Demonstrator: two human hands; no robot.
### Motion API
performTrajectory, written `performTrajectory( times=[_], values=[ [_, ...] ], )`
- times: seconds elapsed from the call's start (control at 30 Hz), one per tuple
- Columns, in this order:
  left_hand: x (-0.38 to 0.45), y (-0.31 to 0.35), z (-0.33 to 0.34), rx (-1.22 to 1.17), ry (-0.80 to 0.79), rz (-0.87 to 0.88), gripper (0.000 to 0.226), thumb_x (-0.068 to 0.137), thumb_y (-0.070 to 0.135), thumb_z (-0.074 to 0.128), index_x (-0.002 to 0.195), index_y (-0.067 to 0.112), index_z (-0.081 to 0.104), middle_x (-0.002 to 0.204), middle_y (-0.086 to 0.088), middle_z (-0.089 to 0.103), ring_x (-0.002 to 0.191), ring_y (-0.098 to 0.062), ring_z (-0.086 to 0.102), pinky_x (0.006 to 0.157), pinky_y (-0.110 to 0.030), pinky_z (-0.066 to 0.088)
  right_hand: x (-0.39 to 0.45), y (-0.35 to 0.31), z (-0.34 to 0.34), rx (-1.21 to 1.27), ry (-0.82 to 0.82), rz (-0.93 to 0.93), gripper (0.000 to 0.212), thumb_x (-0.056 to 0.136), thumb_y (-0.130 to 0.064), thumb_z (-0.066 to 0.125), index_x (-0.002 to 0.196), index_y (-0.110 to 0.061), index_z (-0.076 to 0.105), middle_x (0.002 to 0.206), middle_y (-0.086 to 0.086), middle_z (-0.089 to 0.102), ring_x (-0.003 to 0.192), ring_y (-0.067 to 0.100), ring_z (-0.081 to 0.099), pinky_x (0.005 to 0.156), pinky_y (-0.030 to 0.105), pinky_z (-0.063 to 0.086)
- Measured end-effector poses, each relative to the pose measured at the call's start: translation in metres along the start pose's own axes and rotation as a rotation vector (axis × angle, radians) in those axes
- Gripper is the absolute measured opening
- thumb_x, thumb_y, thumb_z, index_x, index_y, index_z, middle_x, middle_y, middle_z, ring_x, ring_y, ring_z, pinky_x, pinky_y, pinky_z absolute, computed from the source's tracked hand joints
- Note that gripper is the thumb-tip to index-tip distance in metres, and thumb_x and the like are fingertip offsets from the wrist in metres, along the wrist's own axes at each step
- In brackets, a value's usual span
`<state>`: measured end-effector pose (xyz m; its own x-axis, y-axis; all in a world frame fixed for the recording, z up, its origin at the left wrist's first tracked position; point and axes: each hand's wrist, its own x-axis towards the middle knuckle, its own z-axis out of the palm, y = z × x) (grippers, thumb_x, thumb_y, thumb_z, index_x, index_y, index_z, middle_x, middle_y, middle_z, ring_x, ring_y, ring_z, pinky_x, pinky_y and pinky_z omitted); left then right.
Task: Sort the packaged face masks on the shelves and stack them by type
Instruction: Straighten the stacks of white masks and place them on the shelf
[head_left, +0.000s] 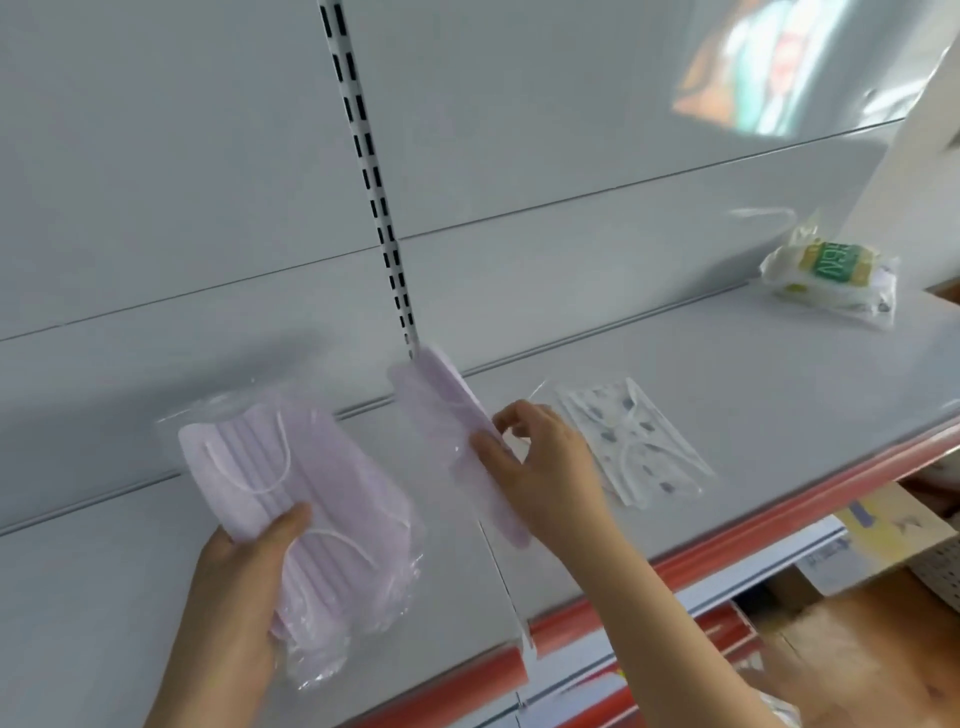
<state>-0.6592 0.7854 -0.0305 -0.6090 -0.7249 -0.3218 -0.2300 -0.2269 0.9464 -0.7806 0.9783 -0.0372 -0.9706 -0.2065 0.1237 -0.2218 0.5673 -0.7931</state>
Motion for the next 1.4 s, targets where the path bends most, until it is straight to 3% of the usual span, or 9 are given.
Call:
performTrajectory(
  times=[0.1, 0.27, 0.4, 0.5, 0.77, 1.0, 1.13, 1.23, 1.4],
  values=[
    [-0.014, -0.002, 0.029, -0.077, -0.177, 0.045, 0.020, 0.098, 0.030, 0.063, 0.113, 0.018, 0.069, 0.103, -0.008, 0.078, 0.093, -0.030, 0.074, 0.070, -0.035, 0.059, -0.014, -0.018, 0.000, 0.223, -0.087, -0.022, 0.020, 0.091, -0.041, 0.065, 0.088, -0.025, 0.052, 0.082, -0.011, 0.058, 0.067, -0.002, 0.052, 0.058, 0.013, 0.041],
    [-0.015, 0.000, 0.049, -0.138, -0.277, 0.130, 0.025, 0.093, 0.024, 0.070, 0.116, 0.013, 0.071, 0.109, -0.008, 0.078, 0.102, -0.029, 0.074, 0.080, -0.037, 0.057, -0.030, -0.022, 0.020, -0.152, -0.268, -0.368, 0.069, 0.081, -0.063, 0.062, 0.138, -0.028, 0.046, 0.154, -0.008, 0.029, 0.139, 0.016, 0.026, 0.109, 0.029, 0.028],
    [-0.005, 0.004, 0.026, -0.315, -0.218, 0.149, 0.033, 0.093, 0.010, 0.065, 0.126, 0.012, 0.067, 0.118, -0.009, 0.075, 0.109, -0.029, 0.072, 0.097, -0.045, 0.053, -0.029, -0.031, 0.019, 0.338, -0.298, 0.048, 0.113, 0.066, -0.071, 0.074, 0.156, -0.032, 0.018, 0.159, -0.009, 0.025, 0.144, 0.013, 0.031, 0.119, 0.038, 0.029],
    [-0.008, 0.008, 0.011, -0.379, -0.259, 0.217, 0.045, 0.089, 0.014, 0.069, 0.133, 0.012, 0.062, 0.120, -0.012, 0.074, 0.109, -0.030, 0.072, 0.092, -0.047, 0.058, -0.034, -0.044, 0.044, 0.923, -0.525, 0.250, 0.085, 0.071, -0.051, 0.084, 0.142, -0.018, 0.049, 0.136, 0.008, 0.061, 0.121, 0.026, 0.062, 0.105, 0.046, 0.048],
    [0.029, 0.030, -0.125, -0.498, -0.218, 0.292, 0.075, 0.074, 0.030, 0.087, 0.138, 0.004, 0.057, 0.130, -0.017, 0.068, 0.121, -0.029, 0.066, 0.094, -0.036, 0.057, -0.036, -0.113, 0.094, 0.648, -0.688, -0.040, 0.056, 0.077, -0.042, 0.082, 0.127, -0.042, 0.057, 0.110, -0.017, 0.073, 0.102, 0.005, 0.069, 0.091, 0.035, 0.054],
    [0.062, 0.037, -0.264, -0.310, 0.094, 0.221, 0.039, 0.068, 0.023, 0.085, 0.102, 0.005, 0.078, 0.106, -0.018, 0.076, 0.109, -0.036, 0.070, 0.093, -0.046, 0.056, -0.084, -0.206, 0.203, 0.340, -0.940, -0.100, 0.082, 0.040, -0.070, 0.088, 0.107, -0.026, 0.073, 0.091, 0.004, 0.077, 0.086, 0.023, 0.074, 0.088, 0.049, 0.056],
    [0.088, 0.064, -0.352, -0.127, 0.061, 0.256, 0.030, 0.083, 0.019, 0.081, 0.111, 0.010, 0.074, 0.115, -0.012, 0.075, 0.101, -0.019, 0.073, 0.096, -0.037, 0.057, -0.103, -0.264, 0.270, 0.533, -1.124, 0.068, 0.037, 0.078, -0.023, 0.078, 0.111, -0.007, 0.071, 0.107, 0.016, 0.074, 0.101, 0.037, 0.070, 0.094, 0.052, 0.054],
    [0.102, 0.091, -0.411, 0.095, 0.120, 0.198, 0.092, 0.079, 0.054, 0.077, 0.153, 0.016, 0.038, 0.142, -0.005, 0.061, 0.126, -0.021, 0.061, 0.111, -0.041, 0.046, -0.123, -0.302, 0.329, 0.602, -1.013, 0.110, 0.043, 0.082, -0.024, 0.076, 0.119, -0.005, 0.066, 0.107, 0.011, 0.075, 0.091, 0.027, 0.074, 0.069, 0.036, 0.059],
    [0.110, 0.068, -0.470, 0.952, 0.329, 0.188, 0.078, 0.096, 0.056, 0.056, 0.159, 0.026, 0.023, 0.164, -0.009, 0.023, 0.149, -0.031, 0.025, 0.120, -0.045, 0.029, -0.152, -0.319, 0.385, 0.048, -0.759, -0.202, 0.085, 0.090, -0.052, 0.062, 0.155, -0.014, 0.022, 0.155, 0.010, 0.034, 0.138, 0.029, 0.040, 0.111, 0.040, 0.035]
  ],
)
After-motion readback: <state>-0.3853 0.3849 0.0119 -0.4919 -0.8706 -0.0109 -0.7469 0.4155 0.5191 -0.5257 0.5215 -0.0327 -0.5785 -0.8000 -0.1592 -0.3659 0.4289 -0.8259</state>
